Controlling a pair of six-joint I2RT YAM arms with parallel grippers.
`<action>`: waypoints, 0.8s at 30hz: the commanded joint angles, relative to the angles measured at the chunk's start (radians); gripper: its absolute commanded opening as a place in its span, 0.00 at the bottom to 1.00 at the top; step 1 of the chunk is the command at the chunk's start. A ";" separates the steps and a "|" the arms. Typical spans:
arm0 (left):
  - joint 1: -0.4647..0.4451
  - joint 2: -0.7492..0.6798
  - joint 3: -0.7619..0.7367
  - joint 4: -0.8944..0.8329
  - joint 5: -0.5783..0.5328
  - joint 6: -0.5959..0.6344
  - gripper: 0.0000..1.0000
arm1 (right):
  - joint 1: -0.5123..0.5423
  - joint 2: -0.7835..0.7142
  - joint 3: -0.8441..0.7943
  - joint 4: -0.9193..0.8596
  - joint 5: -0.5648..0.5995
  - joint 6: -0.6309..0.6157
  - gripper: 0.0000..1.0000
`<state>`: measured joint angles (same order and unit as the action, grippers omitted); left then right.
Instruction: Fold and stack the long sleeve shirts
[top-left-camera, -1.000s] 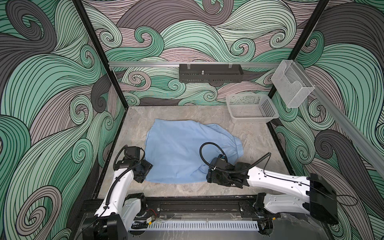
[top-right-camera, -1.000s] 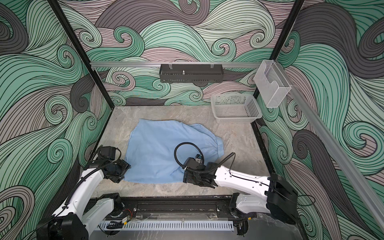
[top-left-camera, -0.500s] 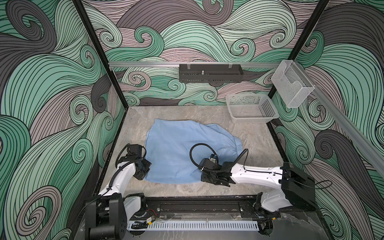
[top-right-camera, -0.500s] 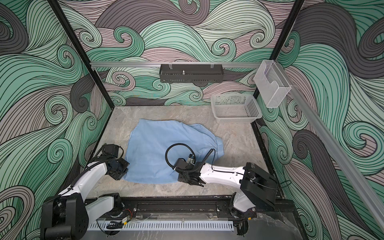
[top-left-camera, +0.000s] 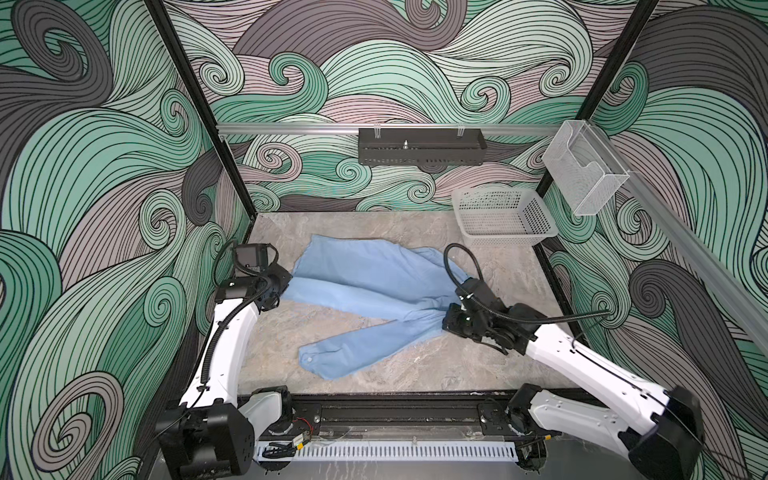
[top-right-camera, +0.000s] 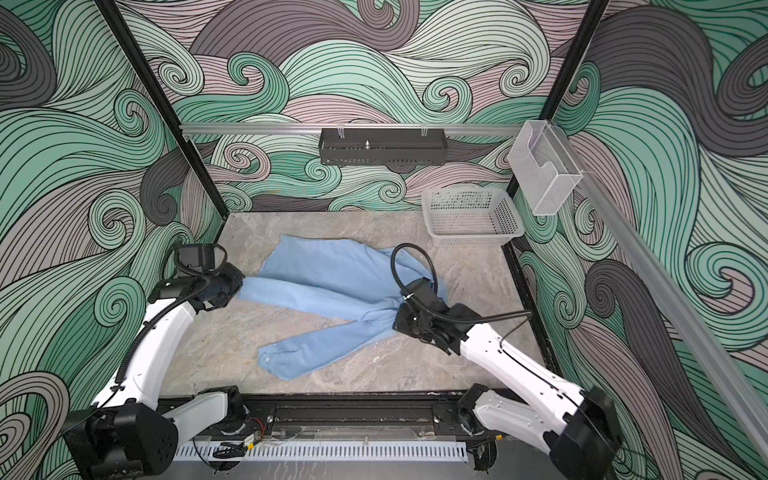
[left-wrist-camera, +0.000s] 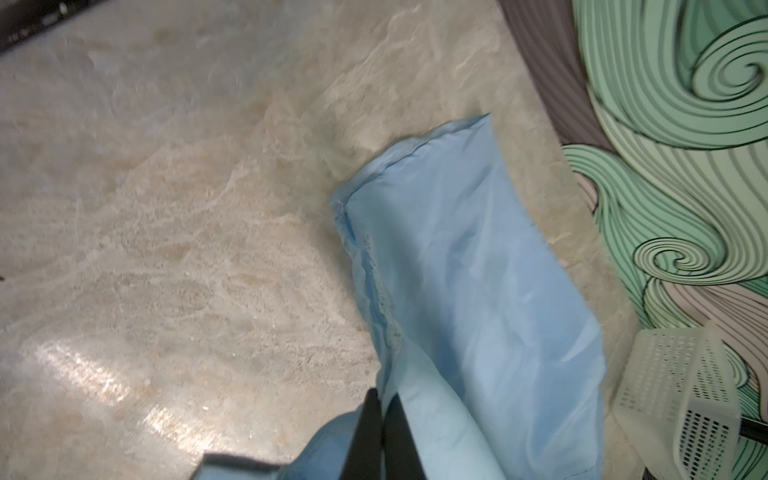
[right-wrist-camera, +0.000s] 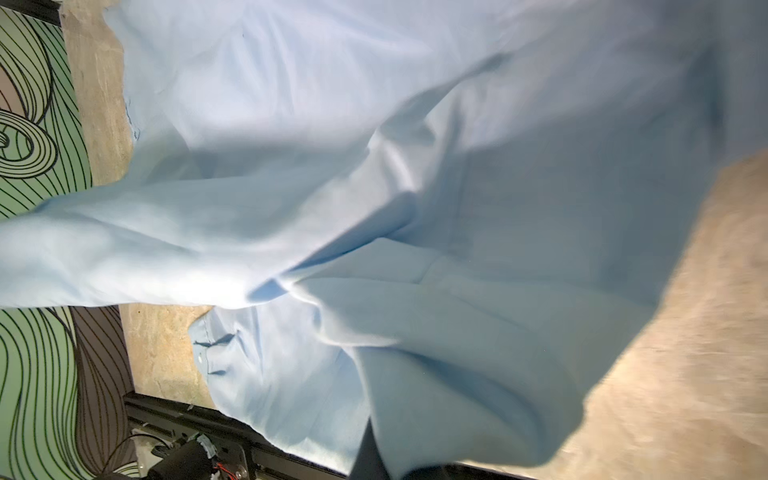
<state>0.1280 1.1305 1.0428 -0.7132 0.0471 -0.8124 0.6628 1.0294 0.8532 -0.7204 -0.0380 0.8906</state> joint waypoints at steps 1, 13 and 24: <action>0.018 0.048 0.054 -0.065 -0.009 0.038 0.00 | -0.076 -0.020 0.054 -0.208 -0.104 -0.190 0.00; 0.073 -0.017 0.004 -0.070 0.025 0.093 0.00 | -0.151 0.008 0.091 -0.375 -0.138 -0.378 0.00; 0.073 0.278 0.369 -0.146 0.216 0.079 0.00 | -0.246 0.302 0.554 -0.409 -0.126 -0.496 0.00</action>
<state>0.1944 1.3983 1.3678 -0.7845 0.2073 -0.7433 0.4240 1.3128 1.3800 -1.0794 -0.1814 0.4389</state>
